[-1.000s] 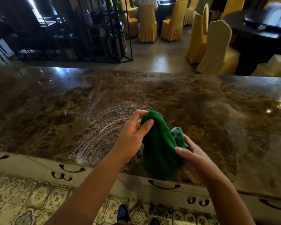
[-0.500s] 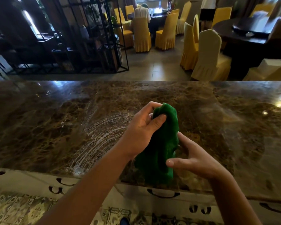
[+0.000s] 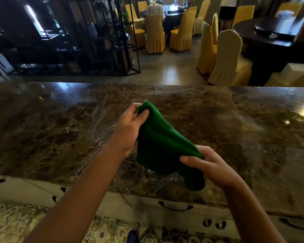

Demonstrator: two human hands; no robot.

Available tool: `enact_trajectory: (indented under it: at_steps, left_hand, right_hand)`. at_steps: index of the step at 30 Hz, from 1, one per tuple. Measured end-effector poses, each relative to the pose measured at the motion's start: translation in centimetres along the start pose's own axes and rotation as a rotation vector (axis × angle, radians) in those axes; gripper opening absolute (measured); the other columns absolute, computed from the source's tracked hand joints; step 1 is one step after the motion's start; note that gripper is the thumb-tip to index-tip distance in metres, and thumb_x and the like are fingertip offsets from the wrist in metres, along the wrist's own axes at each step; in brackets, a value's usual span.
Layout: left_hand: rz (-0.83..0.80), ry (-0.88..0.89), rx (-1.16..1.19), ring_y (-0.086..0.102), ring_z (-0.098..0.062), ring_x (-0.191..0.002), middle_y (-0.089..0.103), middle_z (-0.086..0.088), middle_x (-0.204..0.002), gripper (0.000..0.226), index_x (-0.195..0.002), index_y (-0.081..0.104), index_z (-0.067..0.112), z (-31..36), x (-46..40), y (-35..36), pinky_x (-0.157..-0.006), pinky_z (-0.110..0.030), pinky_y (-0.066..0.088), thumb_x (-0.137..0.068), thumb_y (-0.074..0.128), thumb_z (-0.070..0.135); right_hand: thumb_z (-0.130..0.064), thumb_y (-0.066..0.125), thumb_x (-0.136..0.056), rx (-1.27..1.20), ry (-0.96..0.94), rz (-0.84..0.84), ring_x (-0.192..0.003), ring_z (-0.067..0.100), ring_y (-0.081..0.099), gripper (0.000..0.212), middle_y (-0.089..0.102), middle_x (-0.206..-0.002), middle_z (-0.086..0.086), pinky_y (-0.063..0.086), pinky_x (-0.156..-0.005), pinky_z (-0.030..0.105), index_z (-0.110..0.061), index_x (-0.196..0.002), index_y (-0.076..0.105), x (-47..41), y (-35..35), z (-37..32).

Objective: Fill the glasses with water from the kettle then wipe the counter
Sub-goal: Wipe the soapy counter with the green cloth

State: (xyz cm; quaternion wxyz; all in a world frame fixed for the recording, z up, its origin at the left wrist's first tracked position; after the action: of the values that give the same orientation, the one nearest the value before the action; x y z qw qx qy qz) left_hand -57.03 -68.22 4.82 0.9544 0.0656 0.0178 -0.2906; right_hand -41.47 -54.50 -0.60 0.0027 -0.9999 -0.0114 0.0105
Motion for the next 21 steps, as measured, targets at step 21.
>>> enact_trajectory:
  at_steps: [21]
  left_hand:
    - [0.0,0.07,-0.705,0.064,-0.022,-0.098,0.063,-0.007,-0.115,0.025,-0.121,0.063,0.014,-9.8,-8.6,4.4,-0.087,-0.034,0.056,-0.096,0.068,0.017]
  right_hand:
    - [-0.026,0.067,-0.095,1.284,-0.118,0.543,-0.063,0.003,0.059,0.031,0.077,-0.095,-0.007,0.046,-0.055,0.02,-0.024,-0.127,0.069,1.7,-2.4,-4.1]
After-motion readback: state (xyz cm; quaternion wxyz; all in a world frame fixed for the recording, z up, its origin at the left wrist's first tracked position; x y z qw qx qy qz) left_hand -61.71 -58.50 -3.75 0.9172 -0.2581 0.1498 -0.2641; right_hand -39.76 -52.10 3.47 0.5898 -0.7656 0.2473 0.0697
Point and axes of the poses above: each hand's wrist, its own x-axis away from the middle knuckle, its own y-axis out of the palm, z = x × y, the point moved 9 cm from there along -x, towards the middle knuckle
